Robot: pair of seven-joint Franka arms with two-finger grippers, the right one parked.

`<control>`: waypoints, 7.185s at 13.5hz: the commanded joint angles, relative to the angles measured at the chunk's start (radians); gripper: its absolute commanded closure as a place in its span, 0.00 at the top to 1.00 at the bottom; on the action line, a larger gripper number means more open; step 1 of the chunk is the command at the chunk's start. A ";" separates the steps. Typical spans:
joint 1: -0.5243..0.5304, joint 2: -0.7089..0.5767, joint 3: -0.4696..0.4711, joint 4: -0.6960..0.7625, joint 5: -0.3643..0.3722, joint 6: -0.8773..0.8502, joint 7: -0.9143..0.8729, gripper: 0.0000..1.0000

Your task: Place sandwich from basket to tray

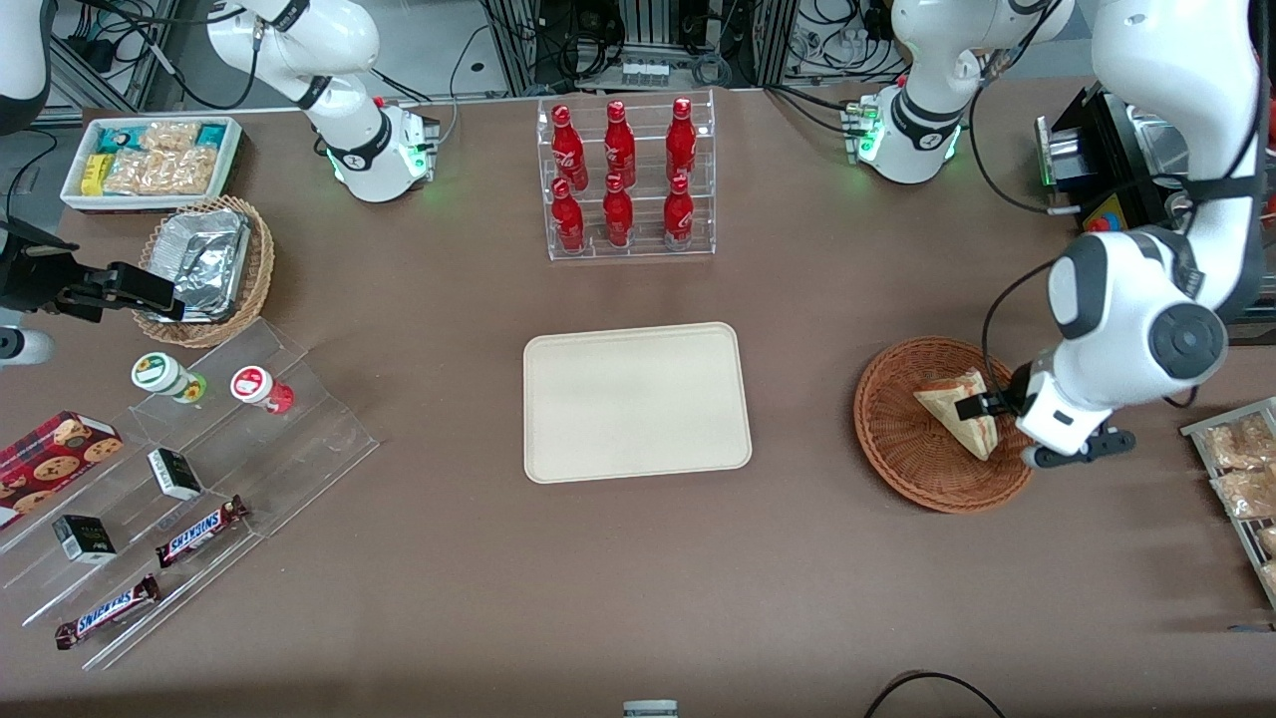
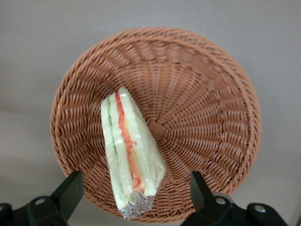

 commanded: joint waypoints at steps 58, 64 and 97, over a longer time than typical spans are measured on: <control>-0.695 0.440 -0.003 0.592 -0.166 -0.162 -0.491 0.00; -0.732 0.503 -0.003 0.601 -0.166 -0.087 -0.524 0.00; -0.542 0.276 0.005 0.863 -0.160 -0.620 -0.339 1.00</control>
